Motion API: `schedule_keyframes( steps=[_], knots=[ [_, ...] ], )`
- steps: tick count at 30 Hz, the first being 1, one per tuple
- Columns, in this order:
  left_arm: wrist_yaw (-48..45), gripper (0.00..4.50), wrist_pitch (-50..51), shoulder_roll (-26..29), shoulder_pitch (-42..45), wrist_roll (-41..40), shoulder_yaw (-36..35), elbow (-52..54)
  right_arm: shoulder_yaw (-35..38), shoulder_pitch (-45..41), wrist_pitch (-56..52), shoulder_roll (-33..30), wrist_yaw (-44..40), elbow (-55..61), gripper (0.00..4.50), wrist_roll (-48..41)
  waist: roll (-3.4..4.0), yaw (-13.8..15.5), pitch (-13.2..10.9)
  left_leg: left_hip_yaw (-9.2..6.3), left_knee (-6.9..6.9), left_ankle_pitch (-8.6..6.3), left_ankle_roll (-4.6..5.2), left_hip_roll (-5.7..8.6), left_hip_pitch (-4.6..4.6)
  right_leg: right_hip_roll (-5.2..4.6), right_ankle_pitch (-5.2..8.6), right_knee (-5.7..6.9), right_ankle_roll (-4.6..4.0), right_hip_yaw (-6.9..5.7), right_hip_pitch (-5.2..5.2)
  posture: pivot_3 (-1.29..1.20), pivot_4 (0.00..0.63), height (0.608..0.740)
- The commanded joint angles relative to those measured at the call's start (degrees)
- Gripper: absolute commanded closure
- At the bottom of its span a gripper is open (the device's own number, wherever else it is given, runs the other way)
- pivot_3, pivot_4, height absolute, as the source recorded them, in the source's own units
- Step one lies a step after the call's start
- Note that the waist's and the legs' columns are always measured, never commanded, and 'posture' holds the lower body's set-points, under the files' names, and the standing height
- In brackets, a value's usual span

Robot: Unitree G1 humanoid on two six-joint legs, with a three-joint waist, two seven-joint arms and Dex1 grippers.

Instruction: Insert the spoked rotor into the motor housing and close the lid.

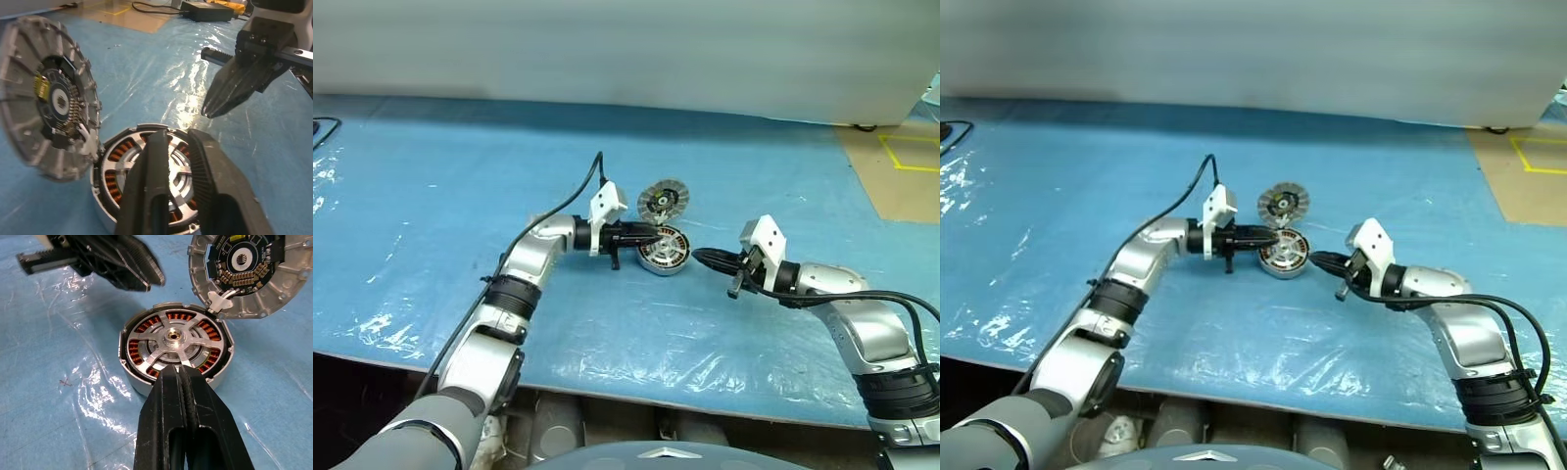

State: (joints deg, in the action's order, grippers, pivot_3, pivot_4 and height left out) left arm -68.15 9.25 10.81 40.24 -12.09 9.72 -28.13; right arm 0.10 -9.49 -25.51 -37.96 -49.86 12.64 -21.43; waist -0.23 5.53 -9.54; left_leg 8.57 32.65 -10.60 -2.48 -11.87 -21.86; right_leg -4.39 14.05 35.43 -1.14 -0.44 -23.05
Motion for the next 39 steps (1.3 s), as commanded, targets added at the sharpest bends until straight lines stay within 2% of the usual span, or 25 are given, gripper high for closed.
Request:
schedule_keyframes(
  steps=[1, 10, 14, 20, 25, 30, 33, 39],
  knots=[
    [0.80, 4.47, -0.62, -0.69, -1.09, 0.07, 1.30, 3.14, 1.85, 0.22, 1.25, 0.16, -0.01, 0.90, 4.50, -0.83, 0.00, 0.01, 0.00, 0.00, 0.00, 0.00, 0.00, 0.00, -0.01, 0.00, 0.00, 0.00, 0.00, -0.01, 0.00, 0.00, 0.150, 0.740],
    [11.12, 4.47, -7.49, -4.48, 0.86, 5.35, 2.08, -2.34, 1.77, 0.18, 1.24, 0.45, 0.43, 1.15, 4.50, -0.55, 0.00, 0.01, 0.00, 0.00, 0.04, -0.01, -0.01, 0.00, -0.02, 0.00, 0.00, -0.02, 0.01, 0.00, 0.00, 0.00, 0.150, 0.740],
    [17.59, 4.47, -9.64, -5.10, 2.21, 11.53, 4.89, -6.79, 1.61, 0.37, 1.21, 0.70, 0.91, 1.59, 4.50, -0.44, 0.00, -0.02, 0.00, 0.00, 0.05, 0.00, -0.01, 0.01, -0.02, 0.00, -0.02, -0.02, 0.03, 0.01, 0.00, 0.00, 0.150, 0.740],
    [19.19, 4.47, -6.72, -4.30, 0.12, 16.76, 9.59, -7.07, 1.42, 0.58, 1.28, 0.98, 1.62, 2.13, 4.50, -0.29, 0.03, 0.04, 0.01, -0.03, 0.04, -0.02, -0.04, 0.01, 0.02, 0.00, -0.13, -0.02, 0.23, 0.00, 0.07, 0.00, 0.150, 0.740],
    [17.45, 4.47, -8.01, -4.57, -0.57, 12.84, 6.82, -5.06, 1.31, 0.39, 1.55, 1.14, 1.84, 1.92, 4.50, -0.12, 0.03, 0.03, 0.02, -0.02, 0.05, -0.10, -0.17, 0.02, 0.15, -0.01, -0.01, -0.02, 0.02, 0.01, 0.18, 0.00, 0.150, 0.740],
    [9.06, 4.47, -3.57, -4.48, -1.74, 1.17, 1.12, 2.32, 0.86, -0.28, 1.89, 1.73, 1.68, 1.37, 4.50, -0.33, 0.03, 0.03, 0.01, -0.02, 0.02, -0.10, -0.17, 0.02, 0.05, 0.00, -0.01, -0.02, 0.02, 0.01, 0.08, 0.00, 0.150, 0.740],
    [5.98, 4.47, 0.26, -3.05, -3.21, -4.50, -1.68, 7.75, 0.80, -0.15, 1.50, 1.81, 1.06, 1.95, 4.50, -0.97, 0.04, 0.02, 0.00, -0.01, 0.02, 0.00, -0.01, 0.02, -0.11, 0.00, -0.01, -0.02, 0.02, 0.00, -0.07, 0.00, 0.150, 0.740],
    [5.38, 4.47, -1.25, 1.48, -4.56, -7.81, -6.14, 11.00, 1.44, 0.50, 1.39, 2.30, 0.54, 3.26, 4.50, -2.30, 0.06, -0.19, -0.01, 0.02, 0.01, -0.01, -0.02, 0.00, -0.06, 0.01, 0.00, -0.01, 0.00, 0.02, -0.08, 0.00, 0.150, 0.740]
  ],
)
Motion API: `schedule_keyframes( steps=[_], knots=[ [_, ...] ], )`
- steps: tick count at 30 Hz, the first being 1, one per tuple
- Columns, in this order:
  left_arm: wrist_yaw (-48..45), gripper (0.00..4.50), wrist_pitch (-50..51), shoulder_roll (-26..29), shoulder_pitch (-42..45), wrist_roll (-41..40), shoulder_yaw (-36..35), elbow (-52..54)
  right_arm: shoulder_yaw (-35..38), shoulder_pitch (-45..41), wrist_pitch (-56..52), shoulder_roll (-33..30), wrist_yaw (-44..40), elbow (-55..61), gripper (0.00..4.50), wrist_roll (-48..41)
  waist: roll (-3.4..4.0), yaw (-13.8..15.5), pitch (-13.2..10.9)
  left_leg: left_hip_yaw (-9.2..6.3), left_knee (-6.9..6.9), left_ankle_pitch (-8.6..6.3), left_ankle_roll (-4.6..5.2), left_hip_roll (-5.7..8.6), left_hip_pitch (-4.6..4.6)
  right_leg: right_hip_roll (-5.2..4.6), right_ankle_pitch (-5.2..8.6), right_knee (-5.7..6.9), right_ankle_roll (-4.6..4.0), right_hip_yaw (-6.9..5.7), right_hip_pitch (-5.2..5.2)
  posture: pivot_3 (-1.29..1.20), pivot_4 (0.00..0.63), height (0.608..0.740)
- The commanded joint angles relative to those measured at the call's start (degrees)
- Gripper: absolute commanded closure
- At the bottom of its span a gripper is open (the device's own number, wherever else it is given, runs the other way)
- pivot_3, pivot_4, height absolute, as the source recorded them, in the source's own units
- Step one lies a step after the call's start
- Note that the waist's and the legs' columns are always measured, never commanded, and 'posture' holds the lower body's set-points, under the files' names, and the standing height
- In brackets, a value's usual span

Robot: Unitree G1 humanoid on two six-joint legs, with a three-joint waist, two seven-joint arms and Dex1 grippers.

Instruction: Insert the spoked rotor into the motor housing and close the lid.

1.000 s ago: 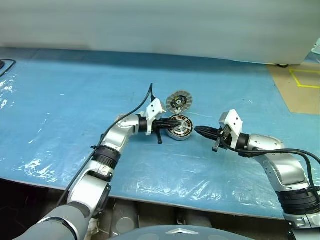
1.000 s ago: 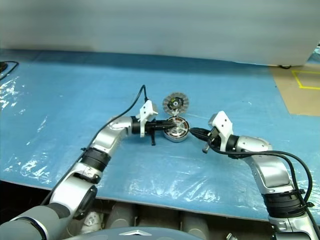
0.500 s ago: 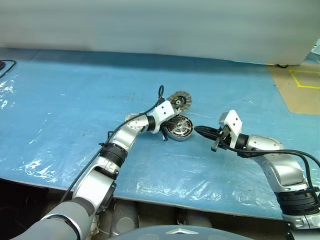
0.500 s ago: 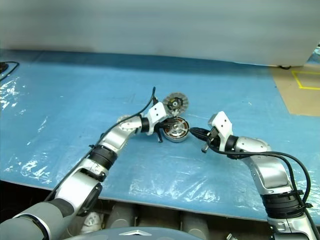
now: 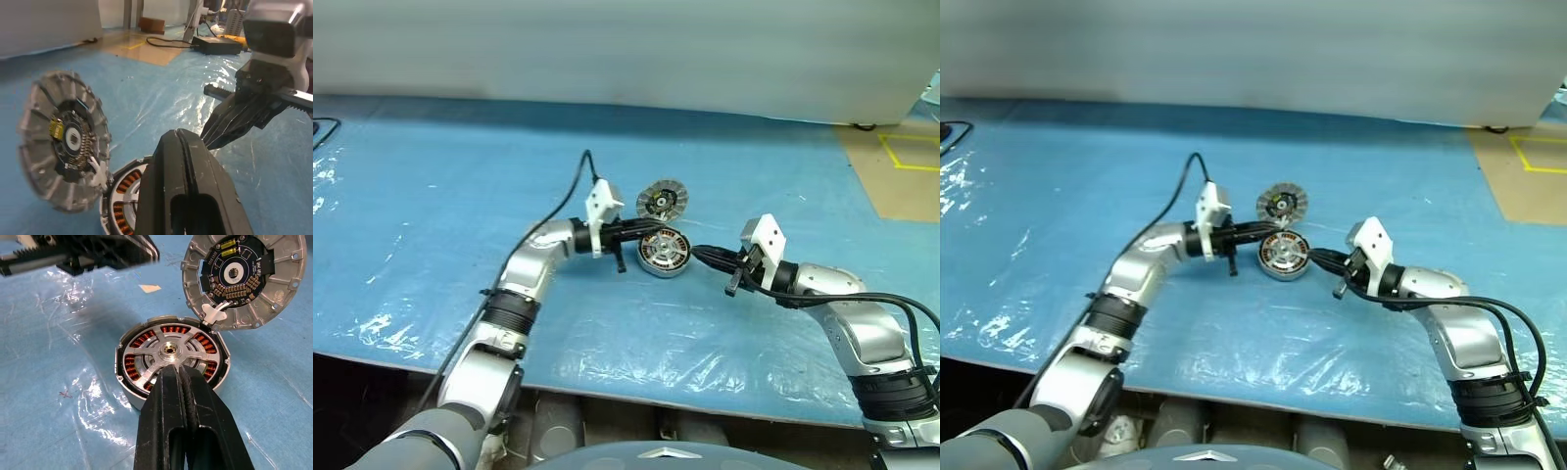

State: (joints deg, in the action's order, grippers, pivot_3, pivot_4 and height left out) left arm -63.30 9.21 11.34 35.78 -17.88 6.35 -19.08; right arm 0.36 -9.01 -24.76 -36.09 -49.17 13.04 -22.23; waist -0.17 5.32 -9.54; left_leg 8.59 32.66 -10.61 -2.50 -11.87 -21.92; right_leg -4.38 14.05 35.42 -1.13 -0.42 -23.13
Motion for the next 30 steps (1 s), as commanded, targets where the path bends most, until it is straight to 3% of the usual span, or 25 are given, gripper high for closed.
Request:
schedule_keyframes(
  steps=[1, 10, 18, 30],
  knots=[
    [1.32, 4.47, -2.29, 1.33, 0.14, -2.02, -3.82, 1.30, 1.48, 0.28, 0.66, 0.82, 0.22, 3.14, 4.50, -1.81, 0.01, 0.05, -0.01, 0.00, 0.00, 0.00, -0.01, -0.01, 0.00, 0.00, 0.00, 0.00, 0.00, -0.01, 0.00, 0.00, 0.150, 0.740],
    [5.76, 4.47, -19.21, 4.26, 11.32, 1.59, -10.25, -23.11, 1.18, 3.45, 5.86, 3.52, 1.92, 2.72, 4.50, 0.16, 0.00, 0.22, -0.01, -0.03, 0.04, -0.08, -0.15, 0.02, -0.06, 0.00, -0.03, -0.04, 0.06, -0.02, 0.01, 0.00, 0.150, 0.740],
    [1.75, 4.47, -24.27, -0.21, 23.63, 4.27, -9.95, -44.48, 2.12, 7.58, 0.25, 1.62, -1.92, 6.16, 4.50, -5.92, -0.02, 0.58, -0.02, -0.07, 0.01, -0.08, -0.16, 0.06, -0.10, -0.01, -0.16, -0.07, 0.27, -0.05, 0.03, 0.00, 0.150, 0.740],
    [8.03, 4.47, -24.80, -5.20, 30.41, 11.20, -10.10, -55.59, 3.67, 13.66, -2.81, -0.26, -0.16, 13.44, 4.50, -7.84, -0.07, 0.49, -0.06, -0.15, 0.01, -0.09, -0.19, 0.09, -0.07, -0.01, -0.25, -0.15, 0.45, -0.07, 0.09, 0.00, 0.150, 0.740]
  ],
)
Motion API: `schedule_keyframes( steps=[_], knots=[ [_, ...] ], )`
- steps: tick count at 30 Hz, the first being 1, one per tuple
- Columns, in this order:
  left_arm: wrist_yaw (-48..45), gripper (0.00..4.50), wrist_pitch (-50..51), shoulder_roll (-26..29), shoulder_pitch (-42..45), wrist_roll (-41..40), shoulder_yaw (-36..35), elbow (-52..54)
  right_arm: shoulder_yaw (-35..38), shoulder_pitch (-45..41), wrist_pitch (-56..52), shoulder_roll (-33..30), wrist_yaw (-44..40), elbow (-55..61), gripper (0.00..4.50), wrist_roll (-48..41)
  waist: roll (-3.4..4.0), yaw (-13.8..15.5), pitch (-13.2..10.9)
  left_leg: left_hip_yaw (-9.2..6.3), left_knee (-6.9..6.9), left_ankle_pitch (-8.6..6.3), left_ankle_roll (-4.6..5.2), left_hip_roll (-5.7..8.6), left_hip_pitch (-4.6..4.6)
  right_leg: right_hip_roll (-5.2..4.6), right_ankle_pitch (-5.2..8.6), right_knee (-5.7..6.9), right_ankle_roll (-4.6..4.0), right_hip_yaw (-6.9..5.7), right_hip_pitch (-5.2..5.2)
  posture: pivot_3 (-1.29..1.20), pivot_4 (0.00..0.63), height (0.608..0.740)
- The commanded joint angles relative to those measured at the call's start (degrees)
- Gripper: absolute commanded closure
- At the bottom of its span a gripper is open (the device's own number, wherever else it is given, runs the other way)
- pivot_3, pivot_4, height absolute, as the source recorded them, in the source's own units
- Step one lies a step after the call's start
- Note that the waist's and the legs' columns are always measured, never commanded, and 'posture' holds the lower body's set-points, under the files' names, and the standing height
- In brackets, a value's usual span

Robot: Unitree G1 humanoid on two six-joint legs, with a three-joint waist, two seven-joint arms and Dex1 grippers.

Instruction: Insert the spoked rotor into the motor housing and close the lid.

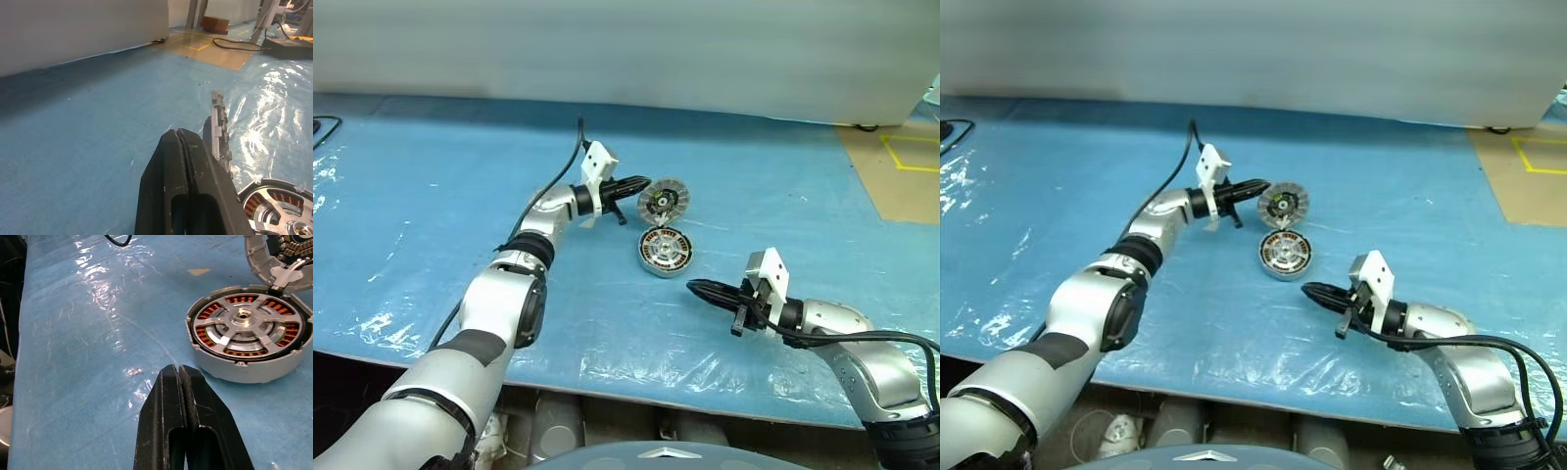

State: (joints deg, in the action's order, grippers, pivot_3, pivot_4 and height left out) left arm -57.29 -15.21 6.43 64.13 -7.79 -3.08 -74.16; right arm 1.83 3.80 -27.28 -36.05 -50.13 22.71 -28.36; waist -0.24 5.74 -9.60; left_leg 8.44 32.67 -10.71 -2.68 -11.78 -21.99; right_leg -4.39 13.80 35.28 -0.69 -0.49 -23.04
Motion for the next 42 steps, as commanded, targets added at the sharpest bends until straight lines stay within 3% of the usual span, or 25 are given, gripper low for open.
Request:
schedule_keyframes(
  steps=[1, 7, 17, 24, 33, 36, 42],
  knots=[
    [2.39, 4.47, -0.21, -0.44, 2.19, 1.43, -0.78, -0.81, 2.31, 1.26, -0.42, -0.29, 1.19, 4.29, 4.50, -1.77, 0.00, 0.13, 0.00, -0.01, 0.00, 0.00, 0.00, 0.01, -0.01, 0.00, -0.02, -0.04, 0.03, 0.00, 0.02, 0.00, 0.150, 0.740],
    [1.12, 4.47, 2.12, -2.81, 4.10, 1.61, -2.34, -1.78, 2.97, 2.75, -0.42, -0.10, 3.12, 6.01, 4.50, -1.81, -0.02, 0.36, -0.01, -0.05, -0.01, 0.00, -0.01, 0.04, -0.04, -0.01, -0.08, -0.21, 0.13, -0.02, 0.10, 0.00, 0.150, 0.740],
    [-9.15, 4.47, 7.23, -6.47, 5.98, 2.19, -2.65, -1.98, 2.08, 1.17, 0.00, 0.69, 5.28, 6.24, 4.50, -1.33, -0.02, 0.41, -0.01, -0.06, -0.13, 0.00, 0.00, 0.05, -0.02, -0.02, -0.09, -0.35, 0.14, -0.03, 0.13, 0.00, 0.150, 0.740],
    [-18.98, 4.47, 9.36, -5.57, 3.70, 6.62, 1.63, -1.56, 2.36, 1.05, 0.80, 0.72, 6.13, 5.85, 4.50, -0.71, -0.02, 0.40, -0.01, -0.06, -0.21, 0.00, 0.00, 0.05, -0.02, -0.02, -0.09, -0.42, 0.14, -0.04, 0.14, 0.00, 0.150, 0.740],
    [-24.58, 4.47, 1.77, -2.91, -3.46, 11.40, 7.44, 1.26, 1.81, -3.36, 3.99, 2.34, 8.89, 1.74, 4.50, 2.90, 0.00, 0.23, 0.00, -0.05, -0.22, 0.00, 0.01, 0.07, 0.19, -0.11, -0.09, -0.42, 0.13, -0.07, 0.37, 0.00, 0.150, 0.740],
    [-20.10, 4.47, -2.37, -2.34, -4.79, 9.61, 5.27, 2.66, 0.68, -6.12, 5.23, 4.09, 10.14, -0.18, 4.50, 4.50, 0.00, 0.23, 0.00, -0.04, -0.23, 0.00, 0.02, 0.05, 0.43, -0.13, -0.07, -0.47, 0.10, -0.09, 0.65, 0.00, 0.150, 0.740],
    [-20.58, 4.47, -2.65, -1.06, -5.67, 0.07, -2.13, 10.88, -3.19, -11.72, 6.67, 7.42, 11.06, -4.99, 4.50, 8.01, 0.00, 0.07, 0.00, -0.02, -0.21, 0.01, 0.04, 0.02, 0.36, -0.12, -0.06, -0.44, 0.06, -0.11, 0.58, 0.00, 0.150, 0.740]
  ],
)
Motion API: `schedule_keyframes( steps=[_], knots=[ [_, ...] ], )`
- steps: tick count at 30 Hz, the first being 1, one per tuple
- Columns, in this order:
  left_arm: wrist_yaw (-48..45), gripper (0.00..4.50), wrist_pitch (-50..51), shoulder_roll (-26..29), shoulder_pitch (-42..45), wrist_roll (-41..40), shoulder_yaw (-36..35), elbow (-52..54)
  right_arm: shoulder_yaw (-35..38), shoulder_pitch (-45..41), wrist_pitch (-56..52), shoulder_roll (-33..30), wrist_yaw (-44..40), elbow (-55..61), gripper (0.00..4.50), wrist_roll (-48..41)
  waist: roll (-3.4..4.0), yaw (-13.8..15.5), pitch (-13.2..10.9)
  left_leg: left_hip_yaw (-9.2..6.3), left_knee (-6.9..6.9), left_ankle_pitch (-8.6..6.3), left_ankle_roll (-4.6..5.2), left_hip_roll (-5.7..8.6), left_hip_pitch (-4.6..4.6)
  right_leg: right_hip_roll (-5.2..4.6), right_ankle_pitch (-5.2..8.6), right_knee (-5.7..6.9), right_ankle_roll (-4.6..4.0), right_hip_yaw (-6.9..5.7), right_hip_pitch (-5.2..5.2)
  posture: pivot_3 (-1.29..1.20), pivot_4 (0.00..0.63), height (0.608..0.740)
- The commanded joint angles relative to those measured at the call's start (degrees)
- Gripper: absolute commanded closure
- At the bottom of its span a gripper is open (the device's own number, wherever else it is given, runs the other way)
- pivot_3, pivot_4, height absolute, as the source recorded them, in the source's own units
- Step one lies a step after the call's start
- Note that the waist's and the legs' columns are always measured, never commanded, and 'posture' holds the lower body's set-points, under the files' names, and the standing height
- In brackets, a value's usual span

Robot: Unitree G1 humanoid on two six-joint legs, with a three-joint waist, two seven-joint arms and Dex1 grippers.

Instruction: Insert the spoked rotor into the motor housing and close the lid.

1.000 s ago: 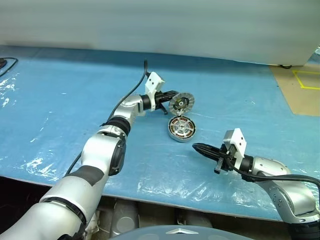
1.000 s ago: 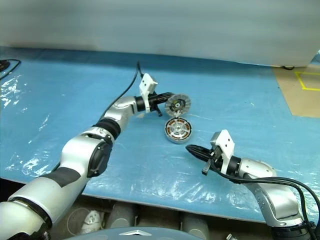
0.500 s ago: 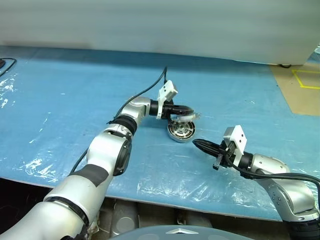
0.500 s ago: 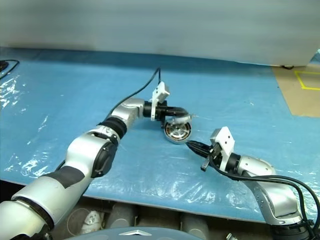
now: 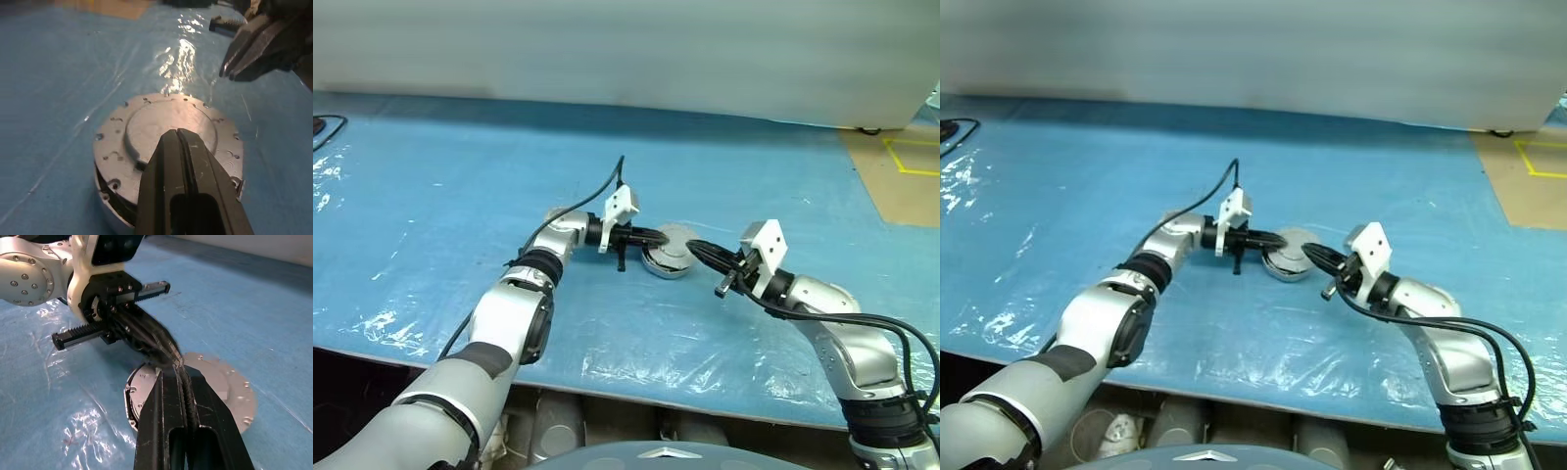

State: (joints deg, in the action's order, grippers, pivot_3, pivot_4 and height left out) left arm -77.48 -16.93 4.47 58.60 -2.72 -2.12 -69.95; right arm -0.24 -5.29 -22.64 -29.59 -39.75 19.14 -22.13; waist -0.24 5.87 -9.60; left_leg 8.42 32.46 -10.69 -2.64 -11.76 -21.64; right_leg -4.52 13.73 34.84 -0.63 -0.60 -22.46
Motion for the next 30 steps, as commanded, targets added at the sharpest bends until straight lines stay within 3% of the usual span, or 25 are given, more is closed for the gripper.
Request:
schedule_keyframes(
  steps=[1, 3, 13, 22, 25, 28, 30],
  knots=[
    [-0.38, 4.50, -0.10, 1.25, -0.83, -6.56, -3.92, 9.23, -1.59, -3.62, 2.27, 1.48, 0.95, -2.54, 4.08, 2.45, 0.00, -0.11, 0.00, 0.01, -0.02, 0.00, 0.00, 0.00, -0.03, 0.00, 0.00, 0.00, -0.01, 0.00, -0.04, 0.00, 0.150, 0.740],
    [0.11, 4.50, 1.73, 2.24, -3.61, -8.68, -4.45, 15.67, -2.28, -5.39, 2.60, 2.51, 1.60, -4.61, 3.58, 3.55, 0.01, -0.34, 0.01, 0.03, -0.03, 0.09, 0.15, 0.00, -0.13, 0.01, 0.00, 0.03, -0.01, 0.01, -0.18, 0.00, 0.150, 0.740],
    [6.85, 4.50, 14.20, 8.25, -28.37, -11.58, 0.35, 50.61, -5.14, -8.92, 2.37, 5.37, 1.26, -11.41, 0.02, 6.12, 0.04, -0.39, 0.02, 0.09, -0.12, 0.11, 0.18, -0.14, -0.50, 0.12, 0.09, 0.08, -0.17, -0.08, -0.62, 0.00, 0.150, 0.740],
    [11.95, 4.50, 18.46, 11.76, -37.06, -12.92, 2.32, 59.43, -7.30, -11.90, 3.87, 5.73, 0.33, -17.29, 0.02, 10.04, 0.05, -0.63, 0.03, 0.18, 0.13, 0.00, -0.01, -0.16, -0.34, 0.12, 0.23, 0.25, -0.40, 0.08, -0.56, 0.00, 0.150, 0.740],
    [12.12, 4.50, 18.37, 12.90, -38.53, -13.01, 3.04, 59.81, -7.43, -12.25, 4.93, 5.61, -0.01, -18.62, 0.60, 11.04, 0.06, -0.69, 0.03, 0.19, 0.15, 0.00, -0.02, -0.16, -0.31, 0.13, 0.23, 0.28, -0.40, 0.11, -0.56, 0.00, 0.150, 0.740],
    [11.78, 4.50, 18.32, 14.03, -39.77, -12.79, 3.99, 59.87, -7.15, -12.53, 5.24, 5.79, -0.19, -19.14, 1.51, 11.08, 0.06, -0.78, 0.03, 0.21, 0.14, -0.01, -0.02, -0.16, -0.27, 0.15, 0.23, 0.30, -0.39, 0.15, -0.55, 0.00, 0.150, 0.740],
    [11.96, 4.50, 18.15, 14.34, -40.14, -12.99, 4.43, 59.59, -6.92, -12.79, 5.16, 6.11, -0.17, -19.14, 1.50, 10.87, 0.06, -0.86, 0.03, 0.21, 0.14, -0.01, -0.02, -0.15, -0.25, 0.16, 0.23, 0.34, -0.39, 0.15, -0.55, 0.00, 0.150, 0.740]
  ],
)
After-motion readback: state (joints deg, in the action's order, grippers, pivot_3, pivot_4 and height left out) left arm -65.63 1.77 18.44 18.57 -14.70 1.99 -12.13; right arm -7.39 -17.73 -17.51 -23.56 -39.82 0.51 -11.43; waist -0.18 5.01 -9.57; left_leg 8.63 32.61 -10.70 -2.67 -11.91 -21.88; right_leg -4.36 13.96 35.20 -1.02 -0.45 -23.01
